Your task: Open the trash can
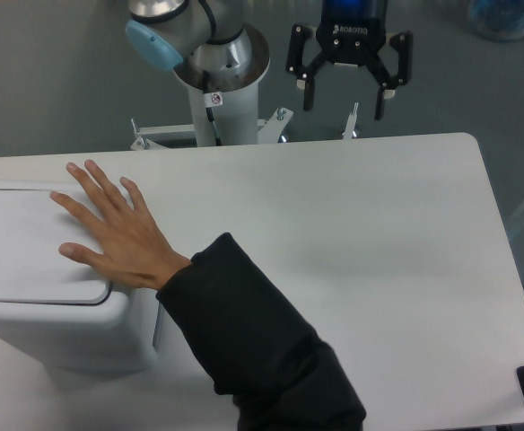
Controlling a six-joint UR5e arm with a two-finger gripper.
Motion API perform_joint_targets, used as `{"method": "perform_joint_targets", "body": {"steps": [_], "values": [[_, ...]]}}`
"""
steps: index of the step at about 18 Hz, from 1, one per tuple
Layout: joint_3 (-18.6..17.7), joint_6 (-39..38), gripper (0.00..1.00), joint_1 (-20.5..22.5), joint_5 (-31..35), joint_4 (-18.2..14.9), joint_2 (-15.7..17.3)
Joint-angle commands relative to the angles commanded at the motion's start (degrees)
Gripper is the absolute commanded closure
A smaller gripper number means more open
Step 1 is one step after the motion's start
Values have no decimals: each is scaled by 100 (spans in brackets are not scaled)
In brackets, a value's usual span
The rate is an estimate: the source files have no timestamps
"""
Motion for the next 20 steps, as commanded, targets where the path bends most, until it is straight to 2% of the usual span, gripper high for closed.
{"method": "perform_joint_targets", "body": {"steps": [4,8,20], "values": [[-131,26,0,308,0,0,140],[-264,466,0,650,-35,-26,246],[-308,466,0,853,-79,-44,299]]}}
